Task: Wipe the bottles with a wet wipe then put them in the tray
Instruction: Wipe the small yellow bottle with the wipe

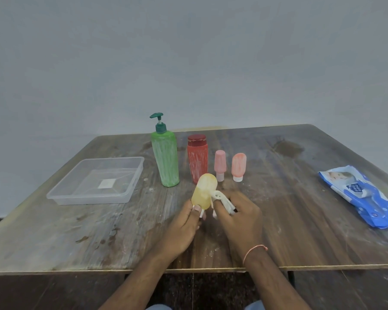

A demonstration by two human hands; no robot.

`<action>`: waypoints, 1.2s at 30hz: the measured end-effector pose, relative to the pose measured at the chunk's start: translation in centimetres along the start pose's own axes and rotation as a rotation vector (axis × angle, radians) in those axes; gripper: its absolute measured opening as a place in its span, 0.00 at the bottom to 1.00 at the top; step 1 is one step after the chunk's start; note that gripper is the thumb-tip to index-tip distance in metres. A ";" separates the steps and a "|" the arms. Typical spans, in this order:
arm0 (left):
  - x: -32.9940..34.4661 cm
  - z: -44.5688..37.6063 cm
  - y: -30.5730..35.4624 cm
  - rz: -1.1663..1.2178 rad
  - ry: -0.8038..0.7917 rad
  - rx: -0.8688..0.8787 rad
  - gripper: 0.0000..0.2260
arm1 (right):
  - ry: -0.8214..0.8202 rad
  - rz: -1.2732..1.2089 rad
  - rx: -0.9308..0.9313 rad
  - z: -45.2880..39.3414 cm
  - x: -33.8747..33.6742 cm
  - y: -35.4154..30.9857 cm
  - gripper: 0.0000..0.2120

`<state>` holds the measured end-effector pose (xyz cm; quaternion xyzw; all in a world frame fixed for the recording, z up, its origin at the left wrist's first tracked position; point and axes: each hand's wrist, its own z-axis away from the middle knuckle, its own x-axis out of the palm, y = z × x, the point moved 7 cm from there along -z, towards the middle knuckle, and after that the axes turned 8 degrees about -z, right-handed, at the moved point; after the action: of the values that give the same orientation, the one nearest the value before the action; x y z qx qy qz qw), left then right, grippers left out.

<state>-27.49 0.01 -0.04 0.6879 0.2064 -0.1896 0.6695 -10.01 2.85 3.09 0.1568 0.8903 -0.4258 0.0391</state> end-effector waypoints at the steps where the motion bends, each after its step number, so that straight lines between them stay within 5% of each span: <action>1: 0.1 0.1 0.3 -0.029 -0.004 0.010 0.12 | 0.013 -0.006 0.010 -0.1 -0.2 0.1 0.05; 5: 0.4 -0.2 0.0 -0.008 0.001 0.011 0.10 | -0.101 -0.012 -0.060 0.2 0.4 -0.9 0.05; 9: 0.6 -0.2 0.4 -0.120 0.017 0.046 0.11 | 0.025 0.014 0.093 -0.1 -0.4 0.6 0.03; 14: 0.7 -0.2 1.0 -0.146 0.046 0.128 0.09 | -0.087 -0.009 -0.036 0.1 0.3 -0.7 0.05; 20: 0.8 -0.1 1.2 -0.263 0.044 0.138 0.10 | 0.015 0.006 0.058 -0.3 -0.3 0.8 0.02; 23: 0.6 -0.1 1.3 -0.219 0.067 0.167 0.07 | -0.085 -0.022 -0.031 0.1 0.3 -0.7 0.10; 28: 1.1 0.0 1.5 -0.385 0.082 0.191 0.07 | 0.062 0.024 0.087 -0.2 -0.6 0.9 0.05; 32: 0.9 -0.1 1.4 -0.359 0.109 0.214 0.05 | -0.062 -0.014 -0.033 0.1 0.1 -0.8 0.14; 36: 0.8 -0.2 1.1 -0.321 0.113 0.200 0.07 | -0.003 0.023 0.047 -0.1 -0.3 0.0 0.18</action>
<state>-26.23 0.18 0.43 0.7189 0.3308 -0.2743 0.5463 -9.76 2.87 3.25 0.1672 0.8781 -0.4463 0.0418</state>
